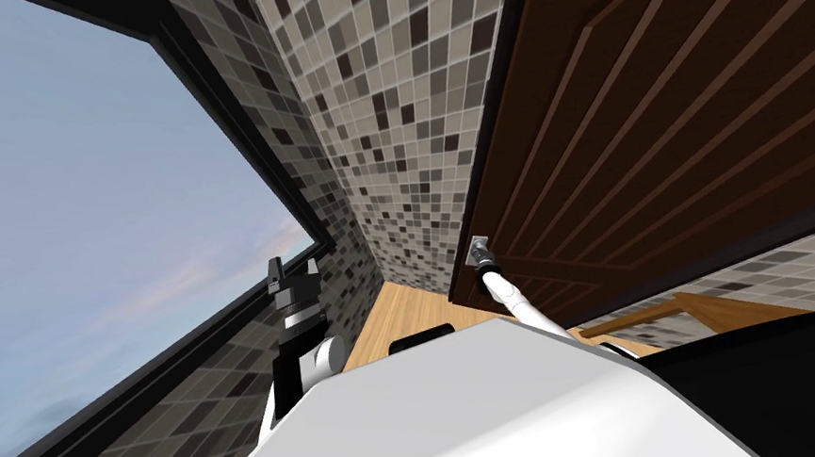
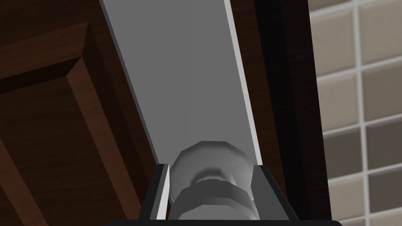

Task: Pull the door open

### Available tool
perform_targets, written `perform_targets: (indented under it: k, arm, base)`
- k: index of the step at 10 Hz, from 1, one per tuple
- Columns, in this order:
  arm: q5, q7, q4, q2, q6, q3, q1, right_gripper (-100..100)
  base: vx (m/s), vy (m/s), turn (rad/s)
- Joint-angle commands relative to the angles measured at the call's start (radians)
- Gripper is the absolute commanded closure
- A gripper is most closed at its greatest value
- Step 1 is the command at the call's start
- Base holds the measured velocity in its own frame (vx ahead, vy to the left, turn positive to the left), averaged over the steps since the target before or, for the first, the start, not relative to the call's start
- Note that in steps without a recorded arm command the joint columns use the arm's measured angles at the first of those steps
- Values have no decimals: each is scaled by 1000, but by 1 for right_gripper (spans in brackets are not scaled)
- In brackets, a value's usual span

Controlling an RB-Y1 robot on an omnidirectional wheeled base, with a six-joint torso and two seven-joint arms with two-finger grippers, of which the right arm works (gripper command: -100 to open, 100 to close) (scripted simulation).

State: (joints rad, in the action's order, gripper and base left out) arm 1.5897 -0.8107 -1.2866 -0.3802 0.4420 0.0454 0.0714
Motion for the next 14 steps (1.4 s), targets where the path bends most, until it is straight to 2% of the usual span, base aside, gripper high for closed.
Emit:
perform_targets:
  k: [1,2,3,4,6,7,8,9,10,14]
  arm:
    - [-38,-11,13,6,-14,1,2,100]
    - [-74,-25,15,9,-37,-3,1,100]
    - [-93,-25,15,9,-37,-3,1,100]
    - [-120,-41,16,13,-62,-7,-1,100]
    - [-156,-41,16,13,-62,-7,-1,100]
    - [-195,-58,18,16,-89,-12,-4,100]
    - [-224,-58,18,16,-89,-12,-4,100]
    - [-224,-58,18,16,-89,-12,-4,100]
    - [-179,-67,8,6,-72,-1,3,-100]
    - [-64,-72,-25,-27,-18,23,46,-100]
  base:
    - [-23,1,1]
    - [-35,-1,2]
    - [-27,0,13]
    - [-34,9,-2]
    - [-22,7,4]
    - [-22,4,-3]
    - [-28,10,17]
    - [-19,6,-19]
    - [-37,27,-23]
    - [-65,57,-16]
